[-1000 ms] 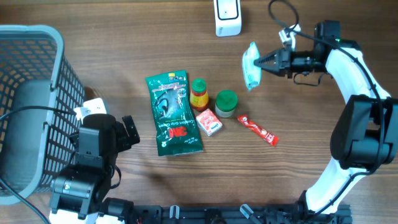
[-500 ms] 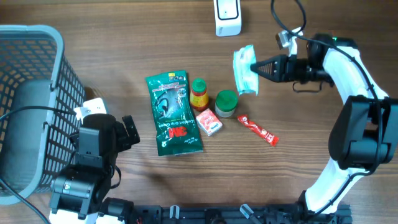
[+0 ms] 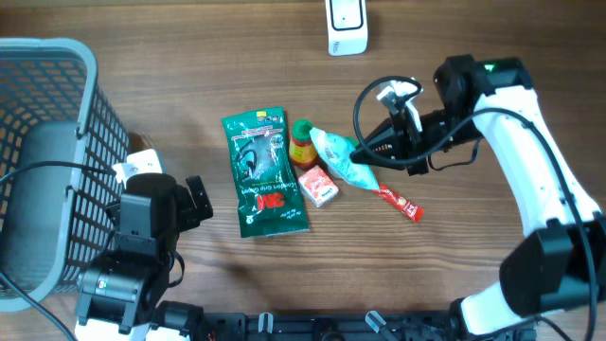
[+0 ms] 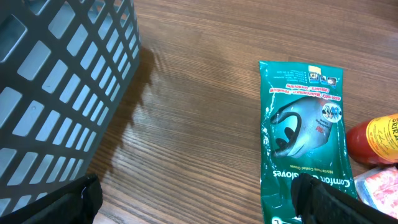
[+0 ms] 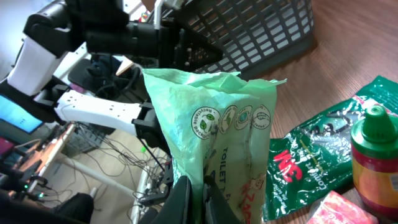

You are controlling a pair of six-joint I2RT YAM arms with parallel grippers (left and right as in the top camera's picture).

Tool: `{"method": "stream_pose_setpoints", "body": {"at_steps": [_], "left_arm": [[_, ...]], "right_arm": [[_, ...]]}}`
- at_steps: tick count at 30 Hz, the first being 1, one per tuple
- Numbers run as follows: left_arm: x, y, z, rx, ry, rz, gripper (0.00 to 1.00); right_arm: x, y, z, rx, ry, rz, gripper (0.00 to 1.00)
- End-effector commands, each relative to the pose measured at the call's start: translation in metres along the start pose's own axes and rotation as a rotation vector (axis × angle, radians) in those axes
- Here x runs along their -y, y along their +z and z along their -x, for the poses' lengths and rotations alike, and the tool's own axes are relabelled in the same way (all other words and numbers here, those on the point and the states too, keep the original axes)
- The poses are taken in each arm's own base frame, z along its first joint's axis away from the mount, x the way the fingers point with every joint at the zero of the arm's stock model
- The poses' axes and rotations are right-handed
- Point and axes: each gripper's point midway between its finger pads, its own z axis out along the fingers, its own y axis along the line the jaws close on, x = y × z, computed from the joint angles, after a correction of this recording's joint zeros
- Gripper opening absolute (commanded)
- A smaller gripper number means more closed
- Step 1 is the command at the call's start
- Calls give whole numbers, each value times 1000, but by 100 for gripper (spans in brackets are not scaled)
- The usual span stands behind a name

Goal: Scan the item barcode

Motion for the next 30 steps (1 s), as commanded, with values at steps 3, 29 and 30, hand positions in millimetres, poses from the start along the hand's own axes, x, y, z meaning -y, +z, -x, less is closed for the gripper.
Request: {"method": "stream_pose_setpoints", "body": {"at_steps": [3, 29, 30], "left_arm": [[0, -1, 1, 3, -18, -6, 100], [0, -1, 1, 3, -18, -6, 100], [0, -1, 1, 3, -18, -6, 100]], "right_arm": [[-13, -3, 6, 4, -36, -20, 4], [125, -113, -71, -67, 1057, -1240, 100], [119, -115, -70, -69, 1056, -1246, 100]]}}
